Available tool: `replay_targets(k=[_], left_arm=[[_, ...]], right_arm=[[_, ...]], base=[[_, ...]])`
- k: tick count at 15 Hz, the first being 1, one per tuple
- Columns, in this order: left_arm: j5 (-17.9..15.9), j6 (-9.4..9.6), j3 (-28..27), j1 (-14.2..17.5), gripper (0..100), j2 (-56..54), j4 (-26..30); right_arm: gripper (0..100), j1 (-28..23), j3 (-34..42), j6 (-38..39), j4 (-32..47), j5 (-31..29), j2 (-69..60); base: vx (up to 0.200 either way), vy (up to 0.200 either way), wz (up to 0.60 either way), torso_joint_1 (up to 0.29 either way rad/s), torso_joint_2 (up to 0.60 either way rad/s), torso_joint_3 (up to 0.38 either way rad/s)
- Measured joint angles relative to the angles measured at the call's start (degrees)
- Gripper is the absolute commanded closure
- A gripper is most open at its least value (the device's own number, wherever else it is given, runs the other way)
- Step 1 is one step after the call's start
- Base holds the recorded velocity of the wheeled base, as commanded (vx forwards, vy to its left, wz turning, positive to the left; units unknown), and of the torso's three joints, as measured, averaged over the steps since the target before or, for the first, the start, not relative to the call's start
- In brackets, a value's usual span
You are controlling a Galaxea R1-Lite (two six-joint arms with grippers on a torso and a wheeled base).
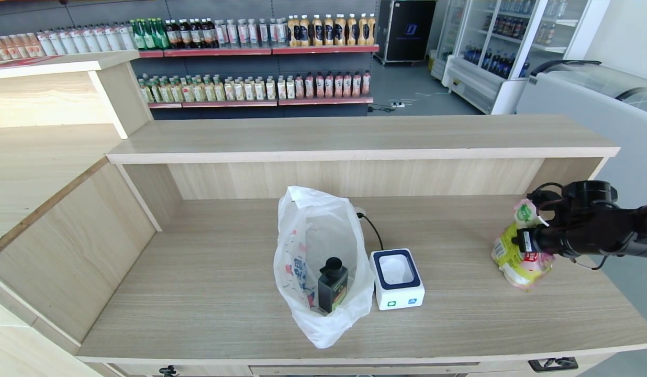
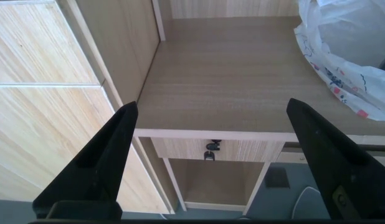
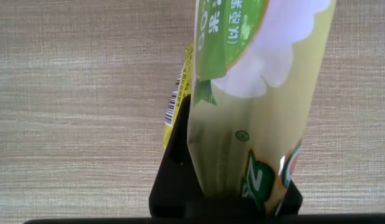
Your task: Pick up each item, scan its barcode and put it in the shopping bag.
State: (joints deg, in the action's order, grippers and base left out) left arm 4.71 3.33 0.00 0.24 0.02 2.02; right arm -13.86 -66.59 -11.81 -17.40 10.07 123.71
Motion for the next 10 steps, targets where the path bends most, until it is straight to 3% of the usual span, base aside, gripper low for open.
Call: replay_targets(k=[6,7,10], left_arm=[[0.02,0.0,0.0,0.0,0,0.0,-0.02],[0.02,0.0,0.0,0.0,0,0.0,0.0],[0.02,-0.02,0.0,0.0,0,0.0,0.0]], right_arm=[[100,-0.11,3.3,0.87,0.46,11.57,-15.36],[100,-0.11,4.62,0.98,0.43,15.19,-19.82],[100,0.2,8.64,4.78,0.02,33.77,-34.66]], base=[[0.0,0.0,0.0,0.0,0.0,0.0],[0.0,0.0,0.0,0.0,0.0,0.0],[0.0,0.0,0.0,0.0,0.0,0.0]])
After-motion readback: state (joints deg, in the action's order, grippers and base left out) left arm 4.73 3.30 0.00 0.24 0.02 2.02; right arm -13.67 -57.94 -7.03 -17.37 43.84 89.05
